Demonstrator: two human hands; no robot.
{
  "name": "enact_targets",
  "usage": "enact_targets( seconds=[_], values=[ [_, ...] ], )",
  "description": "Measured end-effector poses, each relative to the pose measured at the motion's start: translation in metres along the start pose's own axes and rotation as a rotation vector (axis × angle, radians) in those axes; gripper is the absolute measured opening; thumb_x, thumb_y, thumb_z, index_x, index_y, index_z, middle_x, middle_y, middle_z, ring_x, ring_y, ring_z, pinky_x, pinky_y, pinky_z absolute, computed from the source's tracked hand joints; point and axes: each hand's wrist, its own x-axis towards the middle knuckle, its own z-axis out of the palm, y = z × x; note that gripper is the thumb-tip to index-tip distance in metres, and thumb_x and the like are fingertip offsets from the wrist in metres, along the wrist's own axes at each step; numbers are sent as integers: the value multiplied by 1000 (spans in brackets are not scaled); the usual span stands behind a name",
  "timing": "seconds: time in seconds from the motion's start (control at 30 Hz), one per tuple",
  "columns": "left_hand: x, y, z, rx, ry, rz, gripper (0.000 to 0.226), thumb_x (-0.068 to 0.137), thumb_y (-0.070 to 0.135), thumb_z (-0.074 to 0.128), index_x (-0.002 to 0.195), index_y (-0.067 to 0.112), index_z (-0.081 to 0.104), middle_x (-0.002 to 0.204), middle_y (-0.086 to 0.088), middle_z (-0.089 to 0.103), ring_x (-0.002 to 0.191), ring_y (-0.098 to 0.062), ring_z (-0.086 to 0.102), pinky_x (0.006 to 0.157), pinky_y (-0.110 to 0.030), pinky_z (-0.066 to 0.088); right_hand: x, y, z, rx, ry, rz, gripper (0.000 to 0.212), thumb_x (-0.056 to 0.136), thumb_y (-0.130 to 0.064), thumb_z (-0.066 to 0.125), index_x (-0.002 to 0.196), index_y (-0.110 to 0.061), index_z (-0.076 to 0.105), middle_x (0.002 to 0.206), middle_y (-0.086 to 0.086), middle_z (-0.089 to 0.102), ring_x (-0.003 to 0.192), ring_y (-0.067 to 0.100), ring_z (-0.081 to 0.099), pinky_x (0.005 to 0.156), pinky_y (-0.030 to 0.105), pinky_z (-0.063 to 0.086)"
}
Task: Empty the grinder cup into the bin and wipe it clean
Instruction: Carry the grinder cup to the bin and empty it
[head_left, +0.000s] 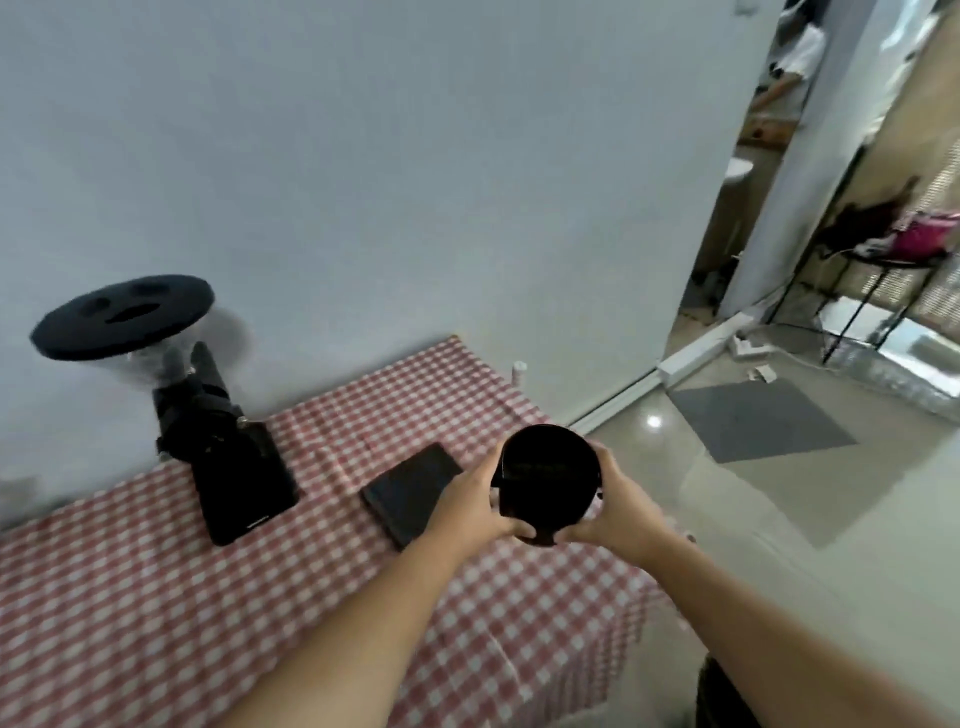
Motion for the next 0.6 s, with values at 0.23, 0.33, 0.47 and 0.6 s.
enact_targets(
  seconds=[0.23, 0.33, 0.47, 0.6],
  values=[
    [48, 134, 166, -7, -218, 154, 120, 61, 29, 91, 153, 37, 16, 145, 1, 48, 130, -21, 46, 104, -40, 41, -95, 134, -148, 40, 165, 170, 123, 40, -46, 84, 134, -59, 5, 127, -15, 47, 118, 14, 47, 98, 40, 43],
    [57, 167, 230, 0, -308, 171, 121, 62, 32, 90, 153, 40, 11, 142, -1, 51, 129, -21, 47, 103, -36, 41, -132, 182, -188, 38, 196, 197, 122, 42, -41, 86, 131, -63, 6, 128, -17, 45, 122, 15, 46, 99, 42, 43],
    [64, 193, 295, 6, -448, 214, 120, 59, 30, 91, 151, 44, 14, 139, 2, 55, 127, -14, 49, 91, -16, 36, -177, 234, -212, 93, 236, 305, 119, 43, -43, 86, 130, -63, 7, 135, -9, 45, 125, 17, 44, 99, 41, 41],
    [63, 194, 350, -35, -573, 186, 119, 57, 28, 93, 145, 55, 19, 138, 8, 54, 125, -10, 50, 101, -21, 39, -208, 280, -211, 202, 228, 424, 118, 49, -32, 90, 133, -56, 11, 132, -8, 47, 121, 13, 46, 94, 29, 39]
  ],
)
